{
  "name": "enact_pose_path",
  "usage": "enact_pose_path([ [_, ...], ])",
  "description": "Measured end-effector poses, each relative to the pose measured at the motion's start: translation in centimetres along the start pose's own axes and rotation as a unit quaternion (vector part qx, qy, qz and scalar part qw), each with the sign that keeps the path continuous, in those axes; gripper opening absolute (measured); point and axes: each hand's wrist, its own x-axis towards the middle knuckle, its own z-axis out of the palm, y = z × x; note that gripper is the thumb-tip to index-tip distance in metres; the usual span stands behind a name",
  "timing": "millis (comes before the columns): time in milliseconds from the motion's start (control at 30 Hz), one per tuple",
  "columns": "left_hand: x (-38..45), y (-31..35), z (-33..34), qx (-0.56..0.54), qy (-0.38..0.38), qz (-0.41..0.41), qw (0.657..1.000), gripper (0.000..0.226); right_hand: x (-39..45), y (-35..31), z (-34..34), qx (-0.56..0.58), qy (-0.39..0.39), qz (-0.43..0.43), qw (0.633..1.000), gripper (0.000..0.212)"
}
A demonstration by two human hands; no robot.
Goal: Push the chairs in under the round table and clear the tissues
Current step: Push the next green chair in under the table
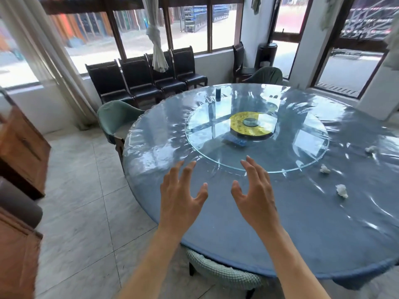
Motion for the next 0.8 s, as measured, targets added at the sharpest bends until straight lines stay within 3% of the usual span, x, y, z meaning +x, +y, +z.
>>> enact_pose_path([
  [433,-0.6,-3.1,-2.7,0.002,0.019,-0.074,0.997,0.059,1.5,-3.9,3.1,0.046,-0.04,-0.038,0.997,0.056],
  [800,1.2,-13.5,-8.0,0.005,0.068,-0.145,0.987,0.061,4.6,-11.1,13.5,0.071,-0.136,-0.087,0.984,0.057],
])
